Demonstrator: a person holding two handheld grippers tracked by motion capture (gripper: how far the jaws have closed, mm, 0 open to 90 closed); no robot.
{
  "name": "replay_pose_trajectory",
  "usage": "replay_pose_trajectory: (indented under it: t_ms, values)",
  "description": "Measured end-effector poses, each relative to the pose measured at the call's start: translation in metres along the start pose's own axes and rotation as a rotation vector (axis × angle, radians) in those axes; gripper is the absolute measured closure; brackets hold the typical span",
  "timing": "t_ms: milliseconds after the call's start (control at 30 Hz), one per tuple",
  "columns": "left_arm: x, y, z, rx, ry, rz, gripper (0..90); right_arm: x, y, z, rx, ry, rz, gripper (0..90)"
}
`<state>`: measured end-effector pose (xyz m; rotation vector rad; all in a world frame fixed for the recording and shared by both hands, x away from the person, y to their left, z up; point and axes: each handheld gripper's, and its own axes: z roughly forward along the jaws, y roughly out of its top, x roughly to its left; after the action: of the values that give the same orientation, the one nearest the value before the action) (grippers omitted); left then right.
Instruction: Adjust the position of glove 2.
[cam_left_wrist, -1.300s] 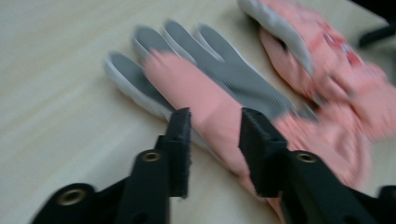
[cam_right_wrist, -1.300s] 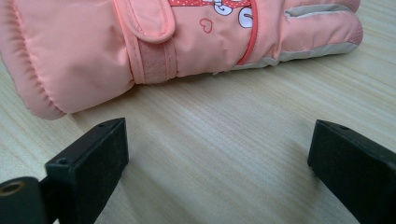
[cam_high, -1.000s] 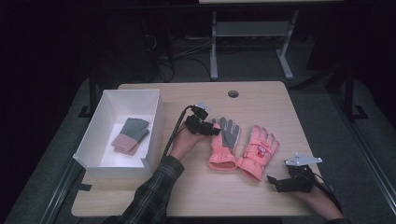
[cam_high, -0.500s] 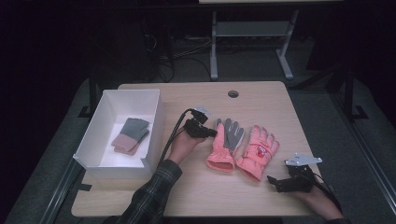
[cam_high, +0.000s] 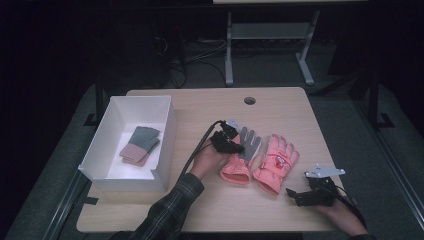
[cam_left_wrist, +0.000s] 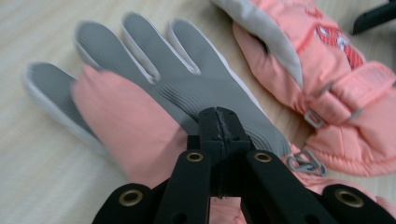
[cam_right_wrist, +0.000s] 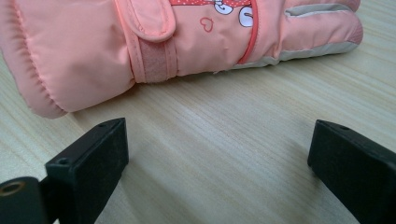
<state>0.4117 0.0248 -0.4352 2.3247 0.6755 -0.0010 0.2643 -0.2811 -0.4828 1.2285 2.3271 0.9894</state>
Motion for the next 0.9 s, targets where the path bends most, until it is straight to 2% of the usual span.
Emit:
replay_pose_trajectory:
  t_ms: [133,300,400,433,533,633,733,800,833,900]
  values:
    - [-0.009,-0.010,-0.005,-0.002,0.000,0.004,89.7,0.000,0.000,0.000,0.001,0.000,-0.002,4.5]
    - [-0.027,-0.024,-0.013,0.010,-0.018,0.012,89.7,0.000,0.000,0.000,0.001,0.000,-0.002,4.5]
    - [-0.037,-0.032,-0.022,0.025,-0.019,0.041,89.6,0.000,0.000,0.000,0.001,0.000,-0.001,4.5]
    - [-0.040,-0.034,-0.025,0.026,-0.019,0.037,89.6,0.000,0.000,0.000,0.001,0.000,-0.002,4.5]
    - [-0.042,-0.042,-0.034,0.052,-0.018,0.051,89.6,0.000,0.000,0.000,0.000,0.000,-0.002,4.5]
    - [-0.043,-0.052,-0.043,0.056,-0.017,0.048,89.6,0.000,0.000,0.000,0.000,0.000,0.001,4.4]
    - [-0.044,-0.058,-0.051,0.024,-0.028,0.034,89.6,0.000,0.000,0.000,0.001,0.000,0.001,4.5]
    - [-0.042,-0.057,-0.060,0.001,-0.011,0.036,89.6,0.000,0.000,0.000,0.000,0.000,0.000,4.5]
    - [-0.041,-0.058,-0.064,-0.018,-0.006,0.015,89.6,0.000,0.000,0.000,0.000,0.000,0.000,4.5]
    - [-0.042,-0.061,-0.073,-0.017,0.015,0.025,89.6,0.000,0.000,0.000,0.000,-0.001,0.002,4.5]
